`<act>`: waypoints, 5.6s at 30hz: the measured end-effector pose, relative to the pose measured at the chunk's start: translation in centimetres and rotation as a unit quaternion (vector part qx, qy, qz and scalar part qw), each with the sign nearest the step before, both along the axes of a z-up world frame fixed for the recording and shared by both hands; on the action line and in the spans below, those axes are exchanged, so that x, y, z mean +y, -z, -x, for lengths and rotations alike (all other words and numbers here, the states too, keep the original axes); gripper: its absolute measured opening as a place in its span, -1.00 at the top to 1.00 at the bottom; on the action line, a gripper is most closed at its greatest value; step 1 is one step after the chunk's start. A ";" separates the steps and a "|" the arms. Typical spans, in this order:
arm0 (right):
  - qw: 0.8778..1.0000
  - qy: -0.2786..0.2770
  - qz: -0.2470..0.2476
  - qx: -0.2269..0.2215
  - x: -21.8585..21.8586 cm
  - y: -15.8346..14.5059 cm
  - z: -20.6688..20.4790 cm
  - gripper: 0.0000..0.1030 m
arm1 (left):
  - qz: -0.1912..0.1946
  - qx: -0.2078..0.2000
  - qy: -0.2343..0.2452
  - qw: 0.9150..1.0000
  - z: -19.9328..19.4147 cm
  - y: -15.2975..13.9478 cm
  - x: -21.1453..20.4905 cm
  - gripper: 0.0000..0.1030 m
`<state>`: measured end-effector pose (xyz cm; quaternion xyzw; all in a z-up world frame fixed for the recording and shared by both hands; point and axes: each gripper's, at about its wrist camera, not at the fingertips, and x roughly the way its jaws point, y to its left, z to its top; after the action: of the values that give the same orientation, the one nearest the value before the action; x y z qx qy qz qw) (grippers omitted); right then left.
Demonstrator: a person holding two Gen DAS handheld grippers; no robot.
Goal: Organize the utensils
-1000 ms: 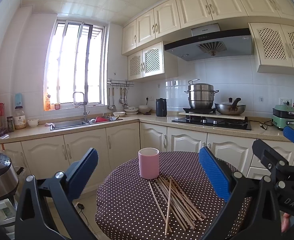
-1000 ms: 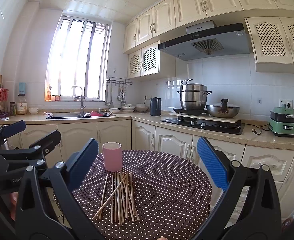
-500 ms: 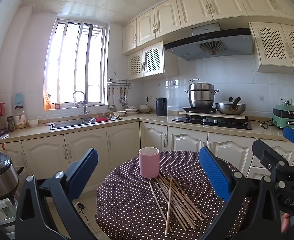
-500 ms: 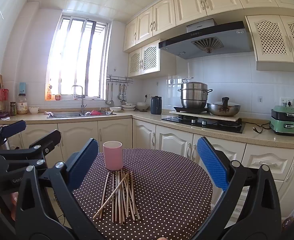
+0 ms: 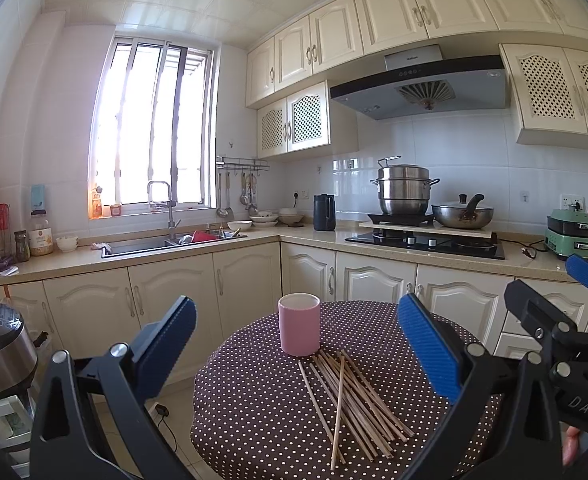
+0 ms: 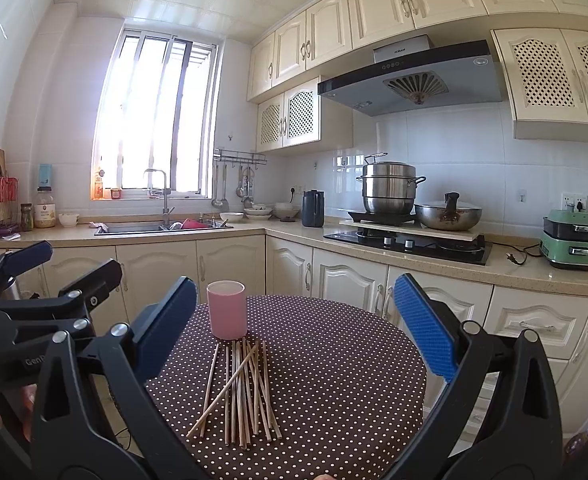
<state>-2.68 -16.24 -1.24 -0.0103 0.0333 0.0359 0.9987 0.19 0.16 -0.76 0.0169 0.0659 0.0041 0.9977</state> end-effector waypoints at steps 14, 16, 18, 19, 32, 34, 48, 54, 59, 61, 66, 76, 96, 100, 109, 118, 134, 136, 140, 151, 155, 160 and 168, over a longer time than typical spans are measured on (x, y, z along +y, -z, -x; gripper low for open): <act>1.000 0.001 0.005 0.003 0.3 0.0 0.1 -0.88 | 0.004 0.006 0.000 1.000 -0.4 0.0 0.3 -0.92; 1.000 0.001 0.006 0.005 0.4 0.0 -0.1 -0.88 | 0.003 0.008 -0.001 1.000 -0.5 0.2 0.3 -0.92; 1.000 0.001 0.006 0.008 0.4 0.1 -0.4 -0.88 | 0.002 0.010 -0.002 1.000 -0.7 0.3 0.3 -0.92; 1.000 0.000 0.006 0.009 0.4 0.2 -0.5 -0.88 | 0.001 0.011 -0.002 1.000 -0.8 0.4 0.3 -0.92; 0.999 -0.010 0.004 0.052 1.5 3.1 -4.6 -0.88 | -0.011 0.057 -0.011 0.998 -4.9 3.3 1.2 -0.92; 0.998 -0.011 0.005 0.058 1.5 3.5 -5.3 -0.88 | -0.012 0.065 -0.010 0.998 -5.6 3.7 1.3 -0.92; 0.990 -0.042 -0.003 0.134 1.1 6.9 -11.3 -0.88 | -0.040 0.136 -0.015 0.990 -11.6 7.3 0.9 -0.92; 0.975 -0.057 -0.002 0.215 -0.3 9.4 -16.1 -0.88 | -0.032 0.239 0.033 0.970 -15.9 10.9 1.2 -0.92; 0.956 -0.079 0.016 0.283 -1.0 11.8 -19.5 -0.88 | -0.028 0.334 0.048 0.941 -19.4 15.0 1.7 -0.92; 0.952 -0.082 0.030 0.295 -0.9 12.5 -20.3 -0.88 | -0.019 0.362 0.057 0.930 -20.5 16.3 1.9 -0.92; 0.935 -0.114 0.036 0.333 -0.8 13.8 -22.1 -0.68 | -0.005 0.403 0.064 0.913 -22.8 18.5 1.8 -0.92; 0.919 -0.132 0.035 0.371 -0.7 14.5 -24.7 -0.57 | -0.013 0.426 0.124 0.896 -26.2 17.9 -1.9 -0.23; 0.867 -0.185 0.003 0.463 0.1 15.8 -27.5 -0.08 | 0.058 0.453 0.166 0.874 -30.2 19.1 -2.8 0.89; 0.852 -0.183 0.003 0.490 0.6 16.3 -28.6 0.18 | 0.069 0.436 0.165 0.882 -29.4 18.0 -1.8 0.89; 0.821 -0.166 0.040 0.544 3.2 17.0 -32.0 0.37 | 0.090 0.411 0.138 0.897 -28.0 15.8 2.2 0.89; 0.803 -0.141 0.076 0.574 5.7 17.2 -34.9 0.72 | 0.102 0.392 0.140 0.904 -27.5 15.1 4.0 0.89; 0.855 -0.189 -0.041 0.481 0.9 13.6 -34.9 0.88 | 0.127 0.256 0.191 0.939 -25.6 10.6 3.4 0.89; 0.873 -0.201 -0.059 0.440 0.5 11.6 -34.5 0.88 | 0.138 0.213 0.186 0.949 -25.4 9.4 3.7 0.89; 0.912 -0.225 -0.073 0.336 0.7 7.4 -33.7 0.88 | 0.156 0.134 0.161 0.965 -26.2 6.7 4.4 0.89; 0.959 -0.233 -0.110 0.122 3.0 2.9 -38.0 0.88 | 0.182 -0.020 0.104 0.978 -32.5 2.3 5.9 0.89; 0.960 -0.231 -0.121 0.103 4.4 2.1 -40.1 0.88 | 0.196 -0.041 0.084 0.976 -35.2 2.7 6.8 0.89; 0.960 -0.233 -0.109 0.111 6.1 2.9 -41.2 0.88 | 0.180 -0.045 0.069 0.980 -37.2 4.4 6.8 0.89; 0.959 -0.236 -0.083 0.136 6.4 5.6 -39.8 0.88 | 0.168 -0.004 0.069 0.983 -38.1 8.4 6.3 0.89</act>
<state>37.16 -9.81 -6.85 0.0696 0.1623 0.2740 0.9454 38.30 6.42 -9.14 -0.1467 0.0602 -0.0762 0.9844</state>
